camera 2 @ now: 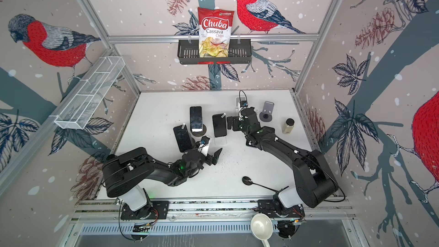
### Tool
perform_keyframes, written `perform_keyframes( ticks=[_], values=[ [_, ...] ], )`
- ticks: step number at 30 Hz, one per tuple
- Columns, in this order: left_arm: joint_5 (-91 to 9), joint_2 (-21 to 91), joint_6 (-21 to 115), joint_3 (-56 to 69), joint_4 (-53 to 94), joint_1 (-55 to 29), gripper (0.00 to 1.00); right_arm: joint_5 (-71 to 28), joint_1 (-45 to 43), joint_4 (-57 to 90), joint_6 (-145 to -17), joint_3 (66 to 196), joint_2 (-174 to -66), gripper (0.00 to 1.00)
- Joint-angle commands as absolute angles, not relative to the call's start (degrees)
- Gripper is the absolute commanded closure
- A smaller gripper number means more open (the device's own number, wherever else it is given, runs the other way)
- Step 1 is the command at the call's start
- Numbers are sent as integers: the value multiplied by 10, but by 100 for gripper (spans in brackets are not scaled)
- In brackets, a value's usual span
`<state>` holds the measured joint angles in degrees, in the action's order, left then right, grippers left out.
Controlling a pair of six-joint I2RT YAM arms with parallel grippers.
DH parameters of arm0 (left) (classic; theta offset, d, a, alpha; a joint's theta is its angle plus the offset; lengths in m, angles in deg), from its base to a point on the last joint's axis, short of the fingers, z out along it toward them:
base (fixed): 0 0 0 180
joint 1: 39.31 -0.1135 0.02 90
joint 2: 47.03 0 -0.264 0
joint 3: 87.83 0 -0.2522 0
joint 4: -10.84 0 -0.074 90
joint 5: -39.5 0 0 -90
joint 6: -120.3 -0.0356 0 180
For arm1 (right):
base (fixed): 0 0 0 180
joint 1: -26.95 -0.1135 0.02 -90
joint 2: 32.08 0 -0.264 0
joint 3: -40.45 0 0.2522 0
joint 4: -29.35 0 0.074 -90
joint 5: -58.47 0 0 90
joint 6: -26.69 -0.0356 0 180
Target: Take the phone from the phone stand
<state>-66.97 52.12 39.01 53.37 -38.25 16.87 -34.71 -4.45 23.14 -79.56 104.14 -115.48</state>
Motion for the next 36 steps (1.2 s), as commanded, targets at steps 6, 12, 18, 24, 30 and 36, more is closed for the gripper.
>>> perform_keyframes(
  ticks=[6,12,18,24,30,36],
  values=[
    [-663,570,364,507,-447,169,8,-342,-52,232,-801,1053,-1160,2],
    [-670,572,382,508,-445,162,8,-346,-72,240,-827,1063,-1176,2],
    [-631,560,388,539,-488,149,7,-378,-120,260,-828,1062,-1182,1],
    [-599,548,382,569,-522,141,6,-420,-152,245,-835,1089,-1218,1],
    [-583,547,384,571,-532,137,6,-460,-174,247,-852,1106,-1256,1],
    [-583,539,385,577,-534,134,6,-489,-187,252,-864,1115,-1283,1]
  ],
)
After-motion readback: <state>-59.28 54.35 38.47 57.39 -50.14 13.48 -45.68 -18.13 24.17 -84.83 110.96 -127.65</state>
